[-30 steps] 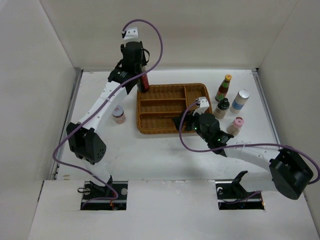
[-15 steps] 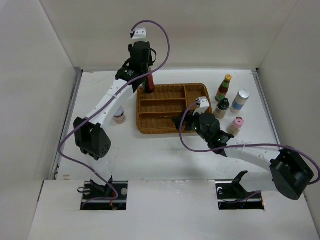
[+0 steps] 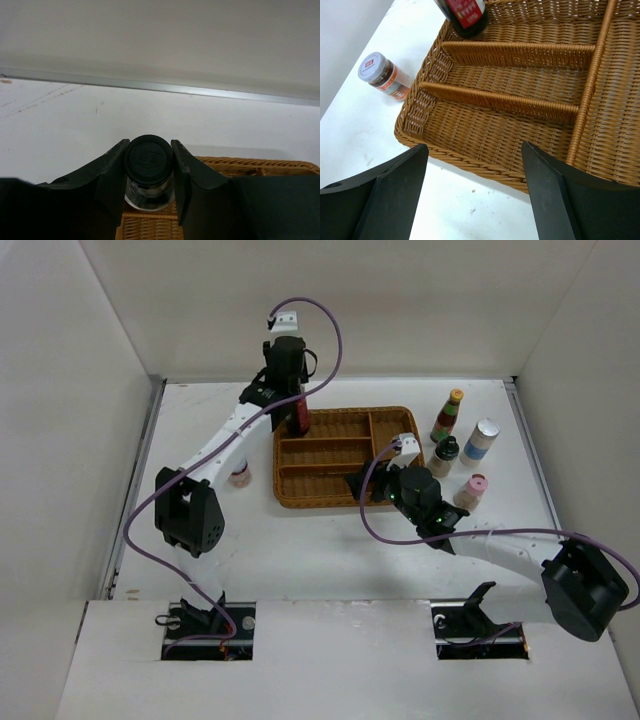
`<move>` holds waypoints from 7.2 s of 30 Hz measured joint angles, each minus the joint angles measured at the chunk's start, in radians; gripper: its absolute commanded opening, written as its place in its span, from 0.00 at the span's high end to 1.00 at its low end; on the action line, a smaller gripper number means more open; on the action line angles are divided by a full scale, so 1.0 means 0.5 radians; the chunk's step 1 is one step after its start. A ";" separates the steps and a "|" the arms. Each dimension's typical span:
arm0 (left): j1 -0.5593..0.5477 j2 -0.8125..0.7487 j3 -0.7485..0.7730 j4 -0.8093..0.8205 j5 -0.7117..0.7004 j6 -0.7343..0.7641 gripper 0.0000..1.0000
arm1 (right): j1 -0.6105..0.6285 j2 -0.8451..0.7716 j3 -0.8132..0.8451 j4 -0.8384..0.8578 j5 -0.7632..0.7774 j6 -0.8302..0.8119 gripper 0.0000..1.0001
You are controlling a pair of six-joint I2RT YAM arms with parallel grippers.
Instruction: Organize the condiment bottles
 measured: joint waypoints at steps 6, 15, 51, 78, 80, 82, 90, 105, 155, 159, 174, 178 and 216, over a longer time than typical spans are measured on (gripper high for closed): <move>0.000 0.004 -0.172 0.072 0.005 0.002 0.80 | 0.001 0.000 0.000 0.000 0.000 0.000 0.18; -0.024 -0.053 -0.501 0.479 -0.020 0.026 0.50 | 0.001 -0.001 0.000 0.000 0.000 -0.001 0.15; 0.092 -1.321 -2.091 0.311 -0.581 -0.360 0.10 | 0.001 -0.007 0.000 0.000 0.001 -0.002 0.11; 0.290 -0.790 -1.997 0.477 -0.278 -0.503 0.63 | 0.040 -0.007 0.000 0.000 0.000 -0.002 0.09; 0.261 -0.858 -2.001 0.435 -0.291 -0.500 0.64 | 0.040 -0.007 0.000 0.000 0.000 -0.002 0.09; 0.197 -0.973 -2.004 0.392 -0.319 -0.484 0.64 | 0.040 -0.007 0.000 0.000 0.000 -0.002 0.09; -0.208 -1.201 -1.887 0.432 -0.404 -0.405 0.64 | 0.040 -0.013 0.000 0.000 0.000 -0.002 0.09; -0.323 -0.517 -1.445 0.597 -0.331 -0.244 0.63 | 0.040 -0.025 0.000 0.000 0.001 -0.002 0.09; -0.563 -2.750 -3.325 0.932 -0.861 -0.773 0.00 | -0.668 -0.414 0.358 -0.557 0.325 -0.070 0.25; -0.484 -2.661 -3.381 1.058 -0.833 -0.861 0.00 | -0.924 -0.210 0.654 -0.697 0.430 -0.107 0.16; -0.449 -2.605 -3.460 1.364 -0.742 -0.952 0.00 | -1.170 0.762 1.391 -1.093 0.489 -0.311 0.11; -0.449 -2.461 -3.460 1.408 -0.736 -0.958 0.00 | -1.203 0.871 1.524 -1.099 0.500 -0.339 0.17; -0.414 -2.302 -3.460 1.540 -0.715 -0.978 0.00 | -0.818 0.783 1.899 -1.162 0.560 -0.651 0.75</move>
